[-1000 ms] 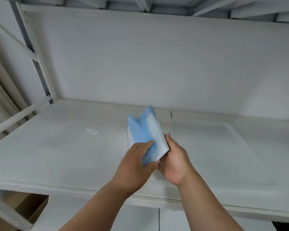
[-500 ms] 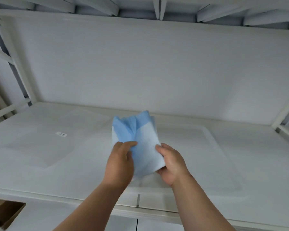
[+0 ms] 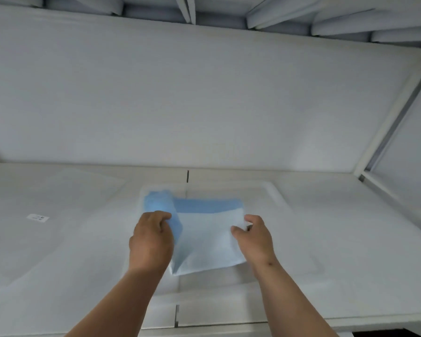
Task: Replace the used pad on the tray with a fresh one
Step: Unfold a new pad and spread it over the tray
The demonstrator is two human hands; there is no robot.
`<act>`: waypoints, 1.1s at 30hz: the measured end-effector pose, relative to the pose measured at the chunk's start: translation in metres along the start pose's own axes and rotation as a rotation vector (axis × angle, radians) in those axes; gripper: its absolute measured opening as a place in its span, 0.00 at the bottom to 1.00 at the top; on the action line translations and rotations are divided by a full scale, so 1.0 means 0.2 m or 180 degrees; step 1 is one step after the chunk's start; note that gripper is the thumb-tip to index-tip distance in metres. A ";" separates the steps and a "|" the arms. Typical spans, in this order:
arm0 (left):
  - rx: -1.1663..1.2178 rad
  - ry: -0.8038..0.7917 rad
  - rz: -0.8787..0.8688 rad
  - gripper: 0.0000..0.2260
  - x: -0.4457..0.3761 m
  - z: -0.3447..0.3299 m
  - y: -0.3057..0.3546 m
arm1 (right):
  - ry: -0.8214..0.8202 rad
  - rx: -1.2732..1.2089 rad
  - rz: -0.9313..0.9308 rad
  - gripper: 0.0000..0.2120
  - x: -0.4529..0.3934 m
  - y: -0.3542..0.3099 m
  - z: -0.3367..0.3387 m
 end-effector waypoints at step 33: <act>0.0818 0.0494 0.0630 0.12 -0.09 0.01 0.04 | -0.0355 -0.1397 0.0885 0.18 -0.12 -0.17 0.20</act>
Point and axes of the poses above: each hand's wrist, its own x-axis away from the middle knuckle, its own z-axis out of the back of the hand, y = z × x, the point moved 2 cm from there along -x, towards the middle knuckle, and after that the axes turned 1 degree about y, right-handed, at the moved point
